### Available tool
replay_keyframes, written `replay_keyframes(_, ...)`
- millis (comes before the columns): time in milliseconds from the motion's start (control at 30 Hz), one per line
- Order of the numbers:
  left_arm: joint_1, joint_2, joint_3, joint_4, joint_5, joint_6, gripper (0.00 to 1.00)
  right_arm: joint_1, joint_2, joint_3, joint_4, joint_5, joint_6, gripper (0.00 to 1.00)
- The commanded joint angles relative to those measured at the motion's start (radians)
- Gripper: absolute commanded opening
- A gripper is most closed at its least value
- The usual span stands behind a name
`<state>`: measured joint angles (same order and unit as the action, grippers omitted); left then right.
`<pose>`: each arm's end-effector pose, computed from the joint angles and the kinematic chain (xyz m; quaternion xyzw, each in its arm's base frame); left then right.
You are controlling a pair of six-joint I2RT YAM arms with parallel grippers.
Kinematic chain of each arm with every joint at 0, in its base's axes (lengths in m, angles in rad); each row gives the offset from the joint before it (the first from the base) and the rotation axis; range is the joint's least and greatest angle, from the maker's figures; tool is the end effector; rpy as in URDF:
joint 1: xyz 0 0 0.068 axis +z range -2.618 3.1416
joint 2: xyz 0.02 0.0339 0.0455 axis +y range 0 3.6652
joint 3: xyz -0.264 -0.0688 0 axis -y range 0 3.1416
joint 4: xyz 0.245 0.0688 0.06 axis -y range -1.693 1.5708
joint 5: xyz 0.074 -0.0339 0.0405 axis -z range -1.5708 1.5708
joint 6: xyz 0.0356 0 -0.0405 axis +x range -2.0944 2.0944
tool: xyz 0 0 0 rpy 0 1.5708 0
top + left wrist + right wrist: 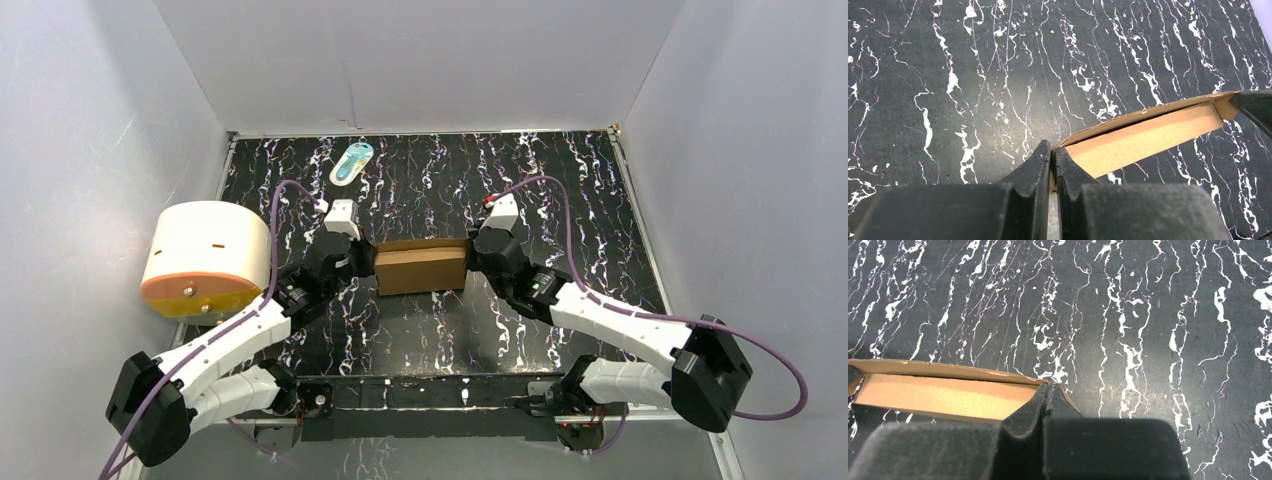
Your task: Fold the paper box
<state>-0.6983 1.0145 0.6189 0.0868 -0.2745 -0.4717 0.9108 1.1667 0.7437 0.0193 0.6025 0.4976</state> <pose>0.1846 -0.1424 0.2657 0.0102 0.8038 -0.2306 0.5482 0.1749 0.1924 0.2698 -0.0035 0.8135 0.1519 0.5613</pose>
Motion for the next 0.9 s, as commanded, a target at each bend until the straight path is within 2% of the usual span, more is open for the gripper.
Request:
replay_keyframes(0, -0.022, -0.025, -0.022, 0.063, -0.002, -0.010, 0.04, 0.012, -0.052, -0.054, 0.112, -0.059, -0.013, 0.00)
replay_keyframes(333, -0.067, -0.027, -0.041, 0.076, -0.046, -0.004, 0.05, 0.015, -0.058, -0.097, 0.124, -0.051, 0.074, 0.00)
replay_keyframes(700, -0.097, -0.040, -0.065, 0.087, -0.091, 0.019, 0.05, 0.031, -0.093, -0.232, 0.270, -0.062, -0.078, 0.00)
replay_keyframes(867, -0.102, -0.043, -0.081, 0.105, -0.080, 0.035, 0.06, 0.033, -0.125, -0.289, 0.325, -0.081, -0.096, 0.00)
